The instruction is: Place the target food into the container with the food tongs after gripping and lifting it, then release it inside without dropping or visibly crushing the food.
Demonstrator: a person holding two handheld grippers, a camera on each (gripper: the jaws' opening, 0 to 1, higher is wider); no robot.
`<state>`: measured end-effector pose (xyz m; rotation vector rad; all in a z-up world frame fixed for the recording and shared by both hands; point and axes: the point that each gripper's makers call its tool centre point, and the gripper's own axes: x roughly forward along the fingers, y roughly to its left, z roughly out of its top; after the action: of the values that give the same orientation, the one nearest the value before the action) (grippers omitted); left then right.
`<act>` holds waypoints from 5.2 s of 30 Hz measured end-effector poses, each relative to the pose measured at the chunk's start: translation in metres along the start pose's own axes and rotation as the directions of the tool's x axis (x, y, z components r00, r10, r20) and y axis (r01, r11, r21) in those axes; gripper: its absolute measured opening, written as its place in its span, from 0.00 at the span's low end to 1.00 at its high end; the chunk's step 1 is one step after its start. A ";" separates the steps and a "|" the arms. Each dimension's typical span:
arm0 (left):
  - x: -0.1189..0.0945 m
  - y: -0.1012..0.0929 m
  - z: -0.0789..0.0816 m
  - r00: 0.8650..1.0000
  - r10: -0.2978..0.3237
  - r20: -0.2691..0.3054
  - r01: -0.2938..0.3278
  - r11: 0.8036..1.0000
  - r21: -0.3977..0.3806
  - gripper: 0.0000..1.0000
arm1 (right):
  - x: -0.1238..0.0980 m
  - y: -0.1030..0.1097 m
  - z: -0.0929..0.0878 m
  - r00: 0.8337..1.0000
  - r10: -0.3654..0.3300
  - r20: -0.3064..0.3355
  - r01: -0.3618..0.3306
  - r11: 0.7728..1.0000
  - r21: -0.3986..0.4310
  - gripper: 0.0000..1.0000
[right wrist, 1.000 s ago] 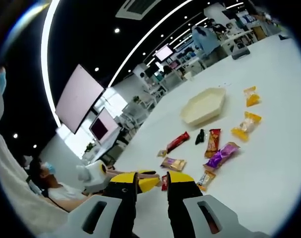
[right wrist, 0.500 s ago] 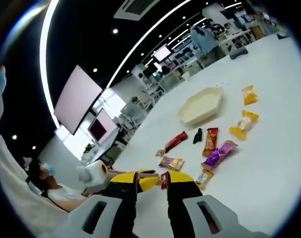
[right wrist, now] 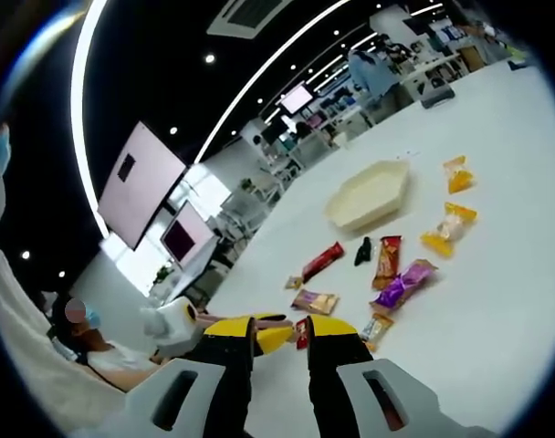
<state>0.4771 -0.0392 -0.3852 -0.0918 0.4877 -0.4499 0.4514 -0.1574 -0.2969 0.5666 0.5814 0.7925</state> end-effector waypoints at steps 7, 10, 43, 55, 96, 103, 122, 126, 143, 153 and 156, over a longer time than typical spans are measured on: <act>0.001 0.001 0.000 1.000 -0.004 -0.001 0.004 1.000 -0.002 0.27 | 0.001 0.000 -0.001 1.000 -0.003 -0.005 0.003 1.000 -0.001 0.22; 0.002 0.001 -0.001 1.000 -0.007 -0.002 0.007 1.000 -0.009 0.27 | 0.002 0.000 -0.001 1.000 -0.003 -0.004 0.003 1.000 -0.001 0.22; -0.004 0.008 0.014 0.999 0.015 0.034 -0.012 0.997 -0.082 0.27 | 0.006 0.006 -0.001 1.000 -0.003 0.001 0.003 1.000 -0.014 0.22; 0.005 0.001 0.011 0.999 0.046 -0.001 -0.046 0.994 -0.094 0.28 | -0.002 -0.006 -0.005 1.000 -0.028 -0.001 0.028 1.000 0.012 0.21; 0.010 0.007 0.001 0.990 0.127 -0.061 -0.124 0.991 0.052 0.21 | -0.009 -0.018 -0.010 0.997 -0.072 -0.014 0.072 0.997 0.015 0.17; 0.001 0.016 0.004 0.992 0.122 -0.043 -0.122 0.992 0.017 0.20 | -0.003 -0.015 -0.009 0.998 -0.064 -0.015 0.064 0.998 0.011 0.16; 0.010 0.005 0.001 0.980 0.174 -0.092 -0.178 0.983 -0.047 0.28 | -0.005 -0.014 -0.020 0.997 -0.069 -0.043 0.069 0.998 0.004 0.16; 0.009 0.009 0.002 0.977 0.192 -0.089 -0.199 0.977 -0.071 0.27 | -0.008 -0.015 -0.016 0.996 -0.072 -0.045 0.071 0.997 -0.021 0.16; 0.005 0.010 0.002 0.983 0.155 -0.101 -0.159 0.987 -0.032 0.16 | -0.004 -0.021 -0.004 0.996 -0.088 -0.008 0.087 0.996 -0.026 0.10; -0.009 0.000 0.029 0.998 0.041 -0.054 -0.039 0.998 0.039 0.16 | -0.002 -0.016 0.012 0.986 -0.104 0.128 0.103 0.995 0.015 0.09; -0.018 -0.002 0.032 0.999 0.023 -0.032 -0.021 0.999 0.049 0.16 | -0.006 -0.013 0.008 0.985 -0.135 0.112 0.145 0.986 -0.082 0.09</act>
<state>0.4773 -0.0334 -0.3484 -0.0323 0.5094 -0.4420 0.4599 -0.1717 -0.2985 0.4761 0.4800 0.6484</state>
